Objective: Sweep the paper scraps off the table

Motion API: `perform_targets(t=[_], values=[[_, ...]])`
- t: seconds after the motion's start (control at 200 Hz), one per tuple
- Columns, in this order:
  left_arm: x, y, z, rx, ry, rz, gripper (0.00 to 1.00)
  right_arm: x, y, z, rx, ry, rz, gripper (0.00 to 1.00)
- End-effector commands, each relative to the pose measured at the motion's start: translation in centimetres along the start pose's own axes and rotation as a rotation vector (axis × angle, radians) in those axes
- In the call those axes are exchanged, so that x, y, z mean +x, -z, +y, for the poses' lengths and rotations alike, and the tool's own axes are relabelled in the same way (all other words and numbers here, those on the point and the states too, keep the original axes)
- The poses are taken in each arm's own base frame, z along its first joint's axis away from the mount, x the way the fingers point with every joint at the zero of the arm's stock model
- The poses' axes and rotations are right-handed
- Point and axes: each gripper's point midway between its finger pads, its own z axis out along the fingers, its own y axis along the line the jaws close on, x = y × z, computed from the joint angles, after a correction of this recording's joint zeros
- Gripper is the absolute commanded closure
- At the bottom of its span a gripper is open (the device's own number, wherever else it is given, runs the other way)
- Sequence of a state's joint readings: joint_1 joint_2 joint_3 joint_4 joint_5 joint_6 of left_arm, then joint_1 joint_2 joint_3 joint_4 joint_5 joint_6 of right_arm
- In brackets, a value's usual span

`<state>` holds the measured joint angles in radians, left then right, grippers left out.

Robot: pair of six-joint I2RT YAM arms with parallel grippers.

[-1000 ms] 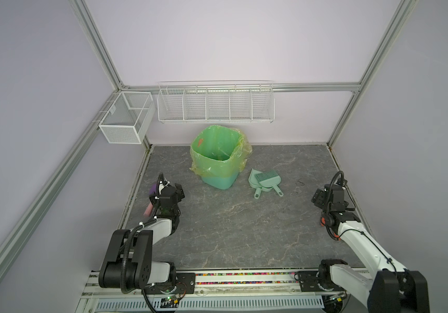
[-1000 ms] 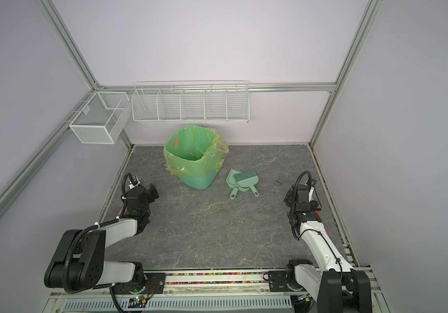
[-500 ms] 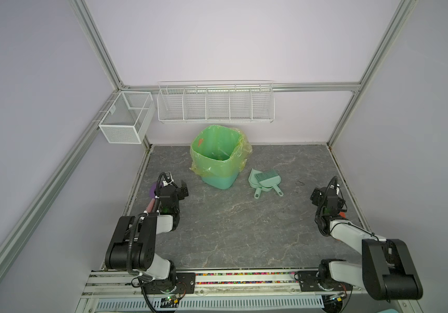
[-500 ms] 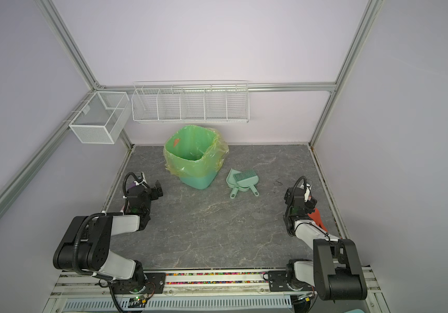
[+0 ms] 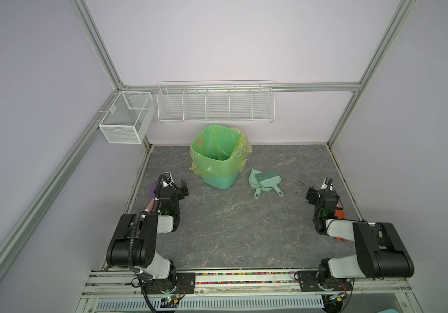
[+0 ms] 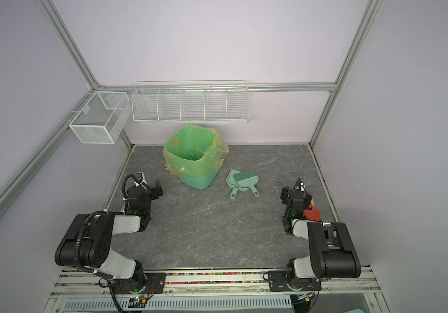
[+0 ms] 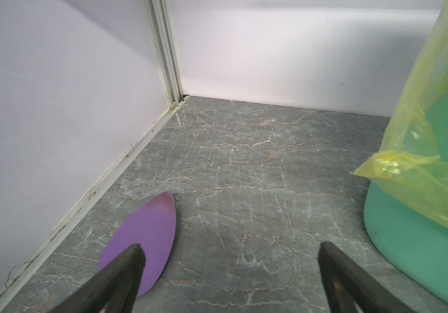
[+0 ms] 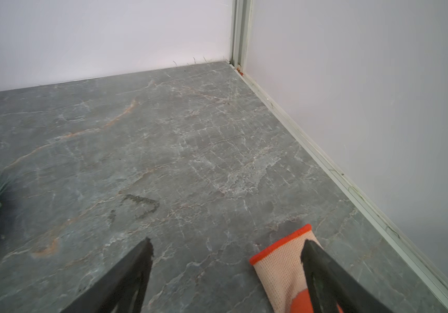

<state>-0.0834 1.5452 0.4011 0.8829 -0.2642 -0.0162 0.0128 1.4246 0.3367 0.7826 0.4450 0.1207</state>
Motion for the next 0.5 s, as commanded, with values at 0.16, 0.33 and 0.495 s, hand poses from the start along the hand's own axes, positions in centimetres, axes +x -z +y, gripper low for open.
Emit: perform_targets(t=[0.16,0.33,0.495], values=[[0.0,0.0,0.2,0.001,-0.009,-0.011,0.00,-0.2,-0.9,4.8,-0.232,0.124,-0.066,0.12],[0.0,0.0,0.2,0.001,-0.008,-0.011,0.00,-0.3,-0.9,4.5,-0.200,0.125,-0.058,0.12],[-0.1,0.0,0.1,0.002,-0.009,-0.012,0.00,-0.2,-0.9,4.5,-0.199,0.125,-0.038,0.12]])
